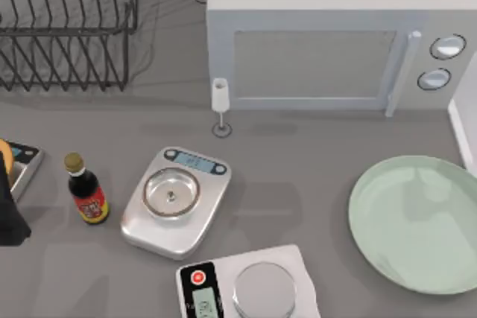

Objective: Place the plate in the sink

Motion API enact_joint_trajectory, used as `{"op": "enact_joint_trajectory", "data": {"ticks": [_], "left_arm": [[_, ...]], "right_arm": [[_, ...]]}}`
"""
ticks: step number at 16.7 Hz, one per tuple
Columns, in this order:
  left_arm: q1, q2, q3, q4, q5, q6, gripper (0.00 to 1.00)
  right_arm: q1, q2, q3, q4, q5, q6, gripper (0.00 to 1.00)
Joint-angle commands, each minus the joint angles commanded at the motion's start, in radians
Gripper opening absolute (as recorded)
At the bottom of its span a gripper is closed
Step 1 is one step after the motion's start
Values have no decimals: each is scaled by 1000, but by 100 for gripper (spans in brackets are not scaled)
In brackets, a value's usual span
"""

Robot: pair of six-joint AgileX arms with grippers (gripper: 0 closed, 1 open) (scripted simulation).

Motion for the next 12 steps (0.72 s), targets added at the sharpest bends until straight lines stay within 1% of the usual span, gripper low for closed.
{"op": "enact_joint_trajectory", "data": {"ticks": [8, 12], "left_arm": [[0, 0, 0, 0, 0, 0, 100], [0, 0, 0, 0, 0, 0, 100]], "right_arm": [[240, 818, 572, -454, 0, 246, 100], [330, 1128, 787, -624, 0, 339, 100]]}}
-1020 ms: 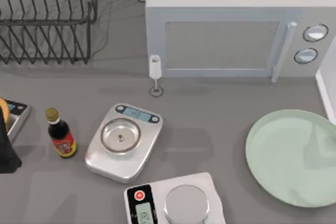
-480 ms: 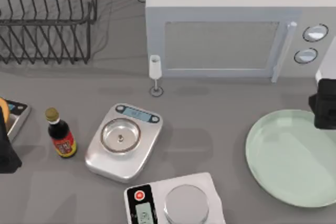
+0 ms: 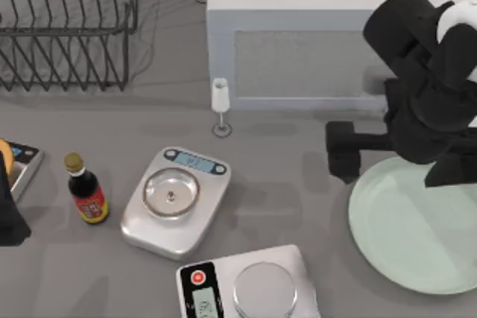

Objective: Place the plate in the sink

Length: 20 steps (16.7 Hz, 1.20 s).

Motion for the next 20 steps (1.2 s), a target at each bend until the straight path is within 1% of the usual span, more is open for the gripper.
{"op": "enact_joint_trajectory", "data": {"ticks": [4, 11, 13, 17, 20], "left_arm": [[0, 0, 0, 0, 0, 0, 100], [0, 0, 0, 0, 0, 0, 100], [0, 0, 0, 0, 0, 0, 100], [0, 0, 0, 0, 0, 0, 100], [0, 0, 0, 0, 0, 0, 100]], "right_arm": [[47, 150, 111, -89, 0, 49, 100], [47, 167, 105, -77, 0, 51, 100], [48, 195, 69, -18, 0, 52, 100], [48, 276, -33, 191, 2, 55, 100], [52, 322, -89, 277, 1, 57, 100]]}}
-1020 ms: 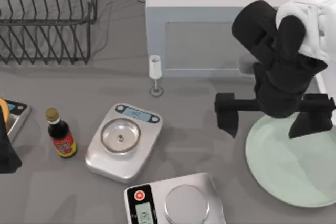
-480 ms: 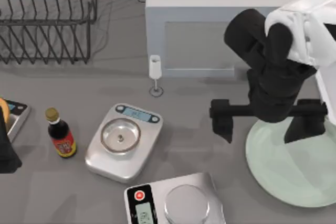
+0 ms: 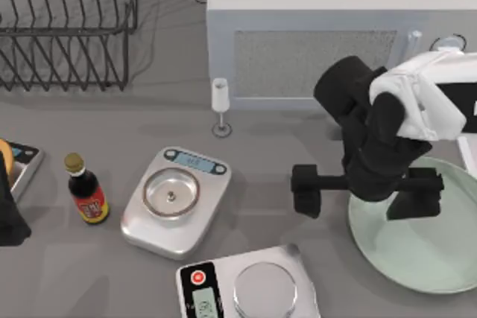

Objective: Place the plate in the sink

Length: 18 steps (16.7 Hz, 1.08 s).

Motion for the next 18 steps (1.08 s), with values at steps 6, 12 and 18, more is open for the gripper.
{"op": "enact_joint_trajectory", "data": {"ticks": [6, 12, 18], "left_arm": [[0, 0, 0, 0, 0, 0, 100], [0, 0, 0, 0, 0, 0, 100], [0, 0, 0, 0, 0, 0, 100]], "right_arm": [[2, 4, -6, 7, 0, 0, 85], [2, 4, -6, 7, 0, 0, 40], [2, 4, -6, 7, 0, 0, 0]]}}
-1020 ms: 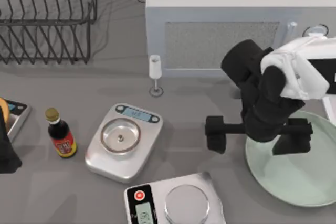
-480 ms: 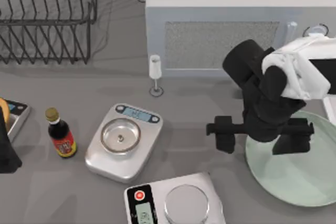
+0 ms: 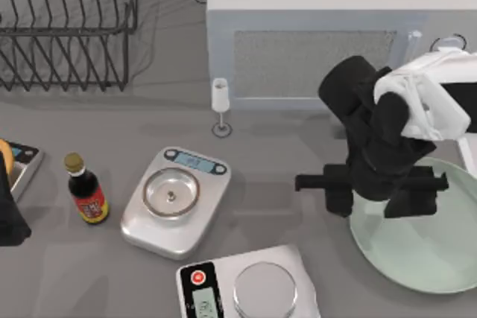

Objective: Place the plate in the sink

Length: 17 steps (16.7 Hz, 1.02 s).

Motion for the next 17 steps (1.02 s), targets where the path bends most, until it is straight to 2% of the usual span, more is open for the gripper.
{"op": "enact_joint_trajectory", "data": {"ticks": [7, 8, 11, 14, 17], "left_arm": [[0, 0, 0, 0, 0, 0, 100], [0, 0, 0, 0, 0, 0, 100], [0, 0, 0, 0, 0, 0, 100], [0, 0, 0, 0, 0, 0, 100], [0, 0, 0, 0, 0, 0, 100]], "right_arm": [[0, 0, 0, 0, 0, 0, 0], [-16, -97, 7, -5, 20, -9, 0], [-10, -93, 42, -41, 19, -8, 0], [4, -84, 170, -172, 16, -7, 0], [13, -80, 385, -393, 14, -7, 0]]}}
